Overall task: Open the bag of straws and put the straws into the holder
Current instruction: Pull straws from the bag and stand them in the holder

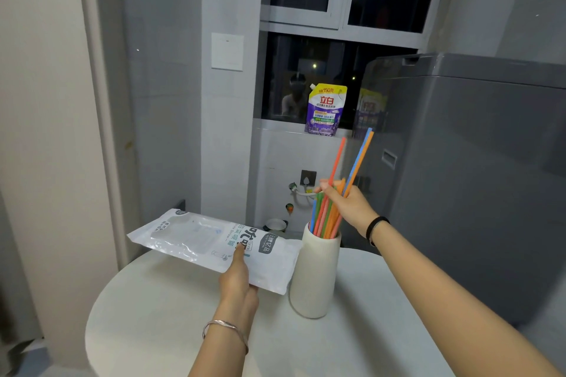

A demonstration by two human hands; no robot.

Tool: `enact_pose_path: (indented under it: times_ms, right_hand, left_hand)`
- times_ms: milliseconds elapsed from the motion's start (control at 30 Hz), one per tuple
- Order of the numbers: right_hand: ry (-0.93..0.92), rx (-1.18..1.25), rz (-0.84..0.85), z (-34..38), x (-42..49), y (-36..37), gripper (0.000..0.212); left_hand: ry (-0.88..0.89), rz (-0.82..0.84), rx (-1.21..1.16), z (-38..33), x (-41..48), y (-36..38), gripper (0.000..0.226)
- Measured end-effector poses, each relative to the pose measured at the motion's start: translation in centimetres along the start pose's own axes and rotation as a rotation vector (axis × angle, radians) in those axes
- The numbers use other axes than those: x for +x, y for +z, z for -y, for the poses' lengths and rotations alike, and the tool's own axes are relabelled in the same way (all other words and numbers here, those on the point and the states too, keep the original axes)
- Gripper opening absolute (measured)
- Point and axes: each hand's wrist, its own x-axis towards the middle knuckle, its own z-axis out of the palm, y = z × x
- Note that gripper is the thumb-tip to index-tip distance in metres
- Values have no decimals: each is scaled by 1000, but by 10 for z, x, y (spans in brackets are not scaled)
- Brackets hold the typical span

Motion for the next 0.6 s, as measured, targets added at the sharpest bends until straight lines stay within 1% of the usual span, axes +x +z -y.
enact_pose_path:
  times_ms: [100, 167, 200, 300, 333, 400, 500, 567, 600]
  right_hand:
    - [-21, -108, 80, -4, -2, 1, 26]
    - [-57, -122, 85, -3, -2, 1, 22]
    - [-81, -102, 57, -1, -2, 1, 20]
    - [-109, 71, -145, 13, 2, -4, 16]
    - [-121, 93, -178, 16, 4, -6, 16]
    - [-126, 36, -131, 20, 3, -7, 17]
    - [-62, -128, 21, 14, -5, 1, 21]
    - [-51, -133, 34, 12, -9, 1, 25]
    - [-66, -82, 4, 15, -10, 0, 33]
  left_hand:
    - [-2, -1, 0, 1, 0, 1, 32]
    - [0, -2, -4, 1, 0, 1, 31]
    - [3, -2, -3, 1, 0, 0, 33]
    - [5, 5, -2, 1, -1, 0, 35]
    - [3, 5, -3, 1, -1, 1, 35]
    - [-3, 0, -7, 0, -2, 1, 35]
    - [-13, -10, -10, 1, -2, 1, 35]
    - [-11, -9, -8, 1, -2, 0, 33]
    - [-7, -7, -8, 1, -1, 0, 32]
